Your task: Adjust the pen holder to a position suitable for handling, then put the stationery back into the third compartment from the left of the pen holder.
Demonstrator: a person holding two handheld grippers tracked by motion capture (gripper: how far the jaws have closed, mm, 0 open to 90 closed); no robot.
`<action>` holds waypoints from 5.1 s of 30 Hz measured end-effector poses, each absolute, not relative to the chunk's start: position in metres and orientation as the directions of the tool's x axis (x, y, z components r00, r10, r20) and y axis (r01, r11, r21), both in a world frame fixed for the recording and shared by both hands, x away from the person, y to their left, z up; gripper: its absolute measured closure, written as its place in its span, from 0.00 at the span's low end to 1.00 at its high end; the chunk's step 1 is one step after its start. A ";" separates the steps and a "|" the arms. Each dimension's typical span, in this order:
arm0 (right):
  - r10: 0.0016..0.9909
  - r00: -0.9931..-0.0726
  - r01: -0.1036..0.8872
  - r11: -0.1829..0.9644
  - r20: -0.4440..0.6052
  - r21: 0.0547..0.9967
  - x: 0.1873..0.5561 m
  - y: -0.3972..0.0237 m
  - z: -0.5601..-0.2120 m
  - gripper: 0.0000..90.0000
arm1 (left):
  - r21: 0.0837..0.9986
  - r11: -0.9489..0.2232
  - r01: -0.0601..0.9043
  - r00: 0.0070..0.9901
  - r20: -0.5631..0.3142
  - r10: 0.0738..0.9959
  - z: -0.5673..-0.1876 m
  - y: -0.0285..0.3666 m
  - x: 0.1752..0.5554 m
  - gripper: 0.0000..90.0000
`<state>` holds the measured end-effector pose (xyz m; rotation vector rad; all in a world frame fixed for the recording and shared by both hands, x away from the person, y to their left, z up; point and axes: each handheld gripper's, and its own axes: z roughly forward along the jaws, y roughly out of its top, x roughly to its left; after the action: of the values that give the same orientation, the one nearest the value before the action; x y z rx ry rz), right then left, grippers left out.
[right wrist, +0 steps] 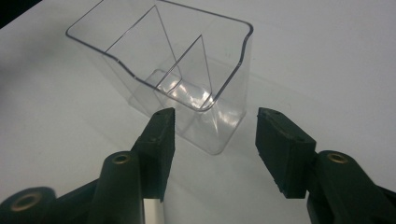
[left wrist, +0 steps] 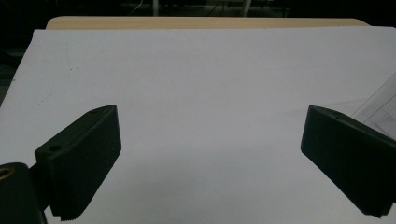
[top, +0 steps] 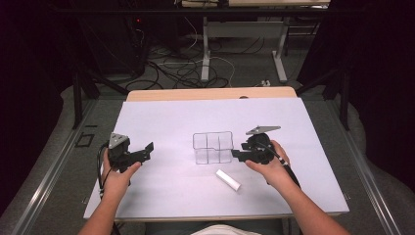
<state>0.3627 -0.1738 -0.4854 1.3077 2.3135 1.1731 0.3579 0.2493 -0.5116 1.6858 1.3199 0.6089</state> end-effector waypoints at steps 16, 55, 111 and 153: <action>0.725 -0.680 0.595 0.459 0.108 0.660 0.344 -0.163 -0.506 0.43 | 0.859 -0.048 0.510 0.321 -0.139 0.937 -0.512 0.248 0.357 0.06; 0.669 -0.728 0.666 0.637 0.151 0.388 0.337 -0.144 -0.531 0.58 | 0.851 -0.070 0.520 0.326 -0.123 0.937 -0.514 0.245 0.357 0.07; 0.463 -0.863 0.310 0.799 -0.200 0.515 0.320 -0.133 -0.501 0.75 | 0.835 -0.085 0.544 0.379 -0.154 0.912 -0.510 0.240 0.356 0.09; -0.500 -0.213 -0.654 0.711 -0.840 -0.258 0.294 -0.130 -0.495 0.74 | 0.832 -0.340 0.438 0.778 -0.161 0.608 -0.450 0.156 0.333 0.35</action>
<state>0.2939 -0.1304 -0.4947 -0.8980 1.8700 0.1843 0.3332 0.1557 -0.4497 1.9885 0.7849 0.2181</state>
